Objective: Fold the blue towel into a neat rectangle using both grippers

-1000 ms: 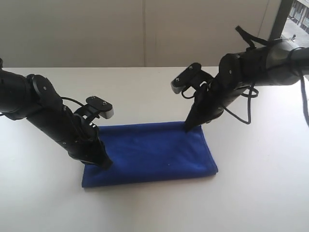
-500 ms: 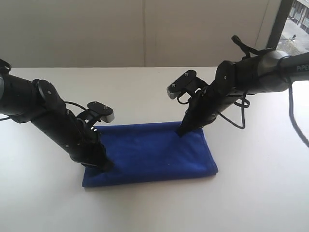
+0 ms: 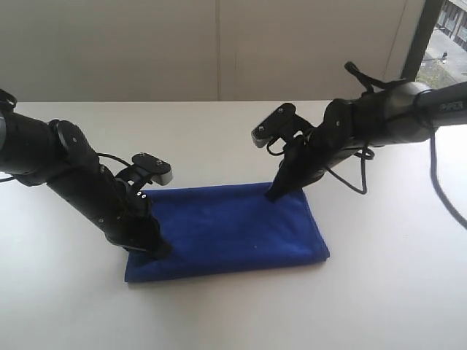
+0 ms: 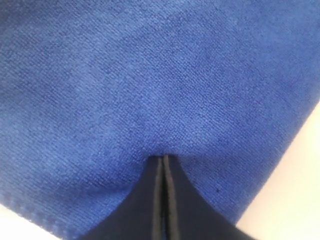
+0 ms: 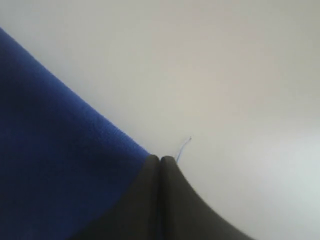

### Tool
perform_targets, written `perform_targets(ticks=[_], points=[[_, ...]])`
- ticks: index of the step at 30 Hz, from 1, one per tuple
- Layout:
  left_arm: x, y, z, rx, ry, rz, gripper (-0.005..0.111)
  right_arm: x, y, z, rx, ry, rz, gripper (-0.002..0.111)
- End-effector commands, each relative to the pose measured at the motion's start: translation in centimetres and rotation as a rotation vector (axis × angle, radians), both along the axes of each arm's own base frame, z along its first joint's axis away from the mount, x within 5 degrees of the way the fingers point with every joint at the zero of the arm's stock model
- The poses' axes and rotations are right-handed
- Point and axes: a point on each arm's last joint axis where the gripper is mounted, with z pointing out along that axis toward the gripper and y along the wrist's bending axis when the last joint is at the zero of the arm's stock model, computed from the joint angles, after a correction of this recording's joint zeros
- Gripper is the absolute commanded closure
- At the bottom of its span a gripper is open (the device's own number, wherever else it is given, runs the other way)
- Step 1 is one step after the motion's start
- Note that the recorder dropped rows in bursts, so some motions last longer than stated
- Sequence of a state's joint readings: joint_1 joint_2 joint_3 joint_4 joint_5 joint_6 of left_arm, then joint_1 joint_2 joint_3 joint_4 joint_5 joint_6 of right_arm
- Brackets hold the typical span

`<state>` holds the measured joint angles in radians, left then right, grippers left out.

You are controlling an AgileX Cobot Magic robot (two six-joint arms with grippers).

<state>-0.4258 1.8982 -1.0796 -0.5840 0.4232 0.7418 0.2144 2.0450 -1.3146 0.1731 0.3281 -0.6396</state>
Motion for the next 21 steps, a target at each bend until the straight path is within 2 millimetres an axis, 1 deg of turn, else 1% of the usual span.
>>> perform_targets(ticks=[1, 4, 6, 8, 9, 10, 11, 12, 13, 16, 17, 18, 19, 20, 21], points=[[-0.4, 0.2, 1.4, -0.002, -0.056, -0.005, 0.107, -0.9, -0.4, 4.7, 0.002, -0.067, 0.018, 0.108], [-0.8, 0.5, 4.9, -0.027, -0.157, 0.000, 0.107, -2.2, -0.6, 8.8, 0.031, -0.116, 0.004, 0.108], [-1.4, 1.1, 7.8, -0.047, -0.233, 0.037, 0.107, -3.6, -0.9, 11.6, 0.066, -0.161, -0.032, 0.108], [-2.3, 1.9, 10.9, -0.068, -0.332, 0.090, 0.107, -5.1, -1.3, 13.8, 0.098, -0.211, -0.065, 0.108], [-3.0, 2.5, 12.5, -0.085, -0.387, 0.124, 0.107, -6.4, -1.6, 15.2, 0.119, -0.252, -0.080, 0.108], [-3.9, 3.1, 14.0, -0.104, -0.443, 0.153, 0.107, -7.5, -1.9, 16.2, 0.129, -0.287, -0.083, 0.108], [-4.9, 3.8, 14.9, -0.116, -0.482, 0.177, 0.107, -8.9, -2.2, 17.2, 0.143, -0.327, -0.087, 0.108], [-6.3, 4.5, 16.1, -0.137, -0.535, 0.201, 0.107, -10.5, -2.5, 18.2, 0.161, -0.366, -0.097, 0.108], [-7.5, 5.2, 16.9, -0.158, -0.577, 0.221, 0.107, -11.9, -2.9, 18.7, 0.180, -0.388, -0.113, 0.108], [-12.5, 7.9, 19.5, -0.257, -0.754, 0.278, 0.107, -17.4, -4.1, 20.8, 0.269, -0.494, -0.163, 0.108], [-14.4, 8.8, 19.9, -0.295, -0.811, 0.296, 0.107, -18.9, -4.4, 21.0, 0.301, -0.521, -0.181, 0.108], [-16.3, 9.8, 20.1, -0.329, -0.869, 0.306, 0.107, -21.2, -4.9, 21.0, 0.343, -0.556, -0.201, 0.108], [-17.7, 10.5, 19.8, -0.349, -0.904, 0.313, 0.107, -22.6, -5.3, 20.8, 0.364, -0.576, -0.210, 0.108], [-19.7, 11.4, 19.7, -0.387, -0.965, 0.321, 0.107, -24.3, -5.6, 20.3, 0.385, -0.598, -0.218, 0.108], [-20.9, 12.0, 19.0, -0.405, -0.987, 0.329, 0.107, -25.8, -6.0, 19.6, 0.406, -0.611, -0.228, 0.108]])
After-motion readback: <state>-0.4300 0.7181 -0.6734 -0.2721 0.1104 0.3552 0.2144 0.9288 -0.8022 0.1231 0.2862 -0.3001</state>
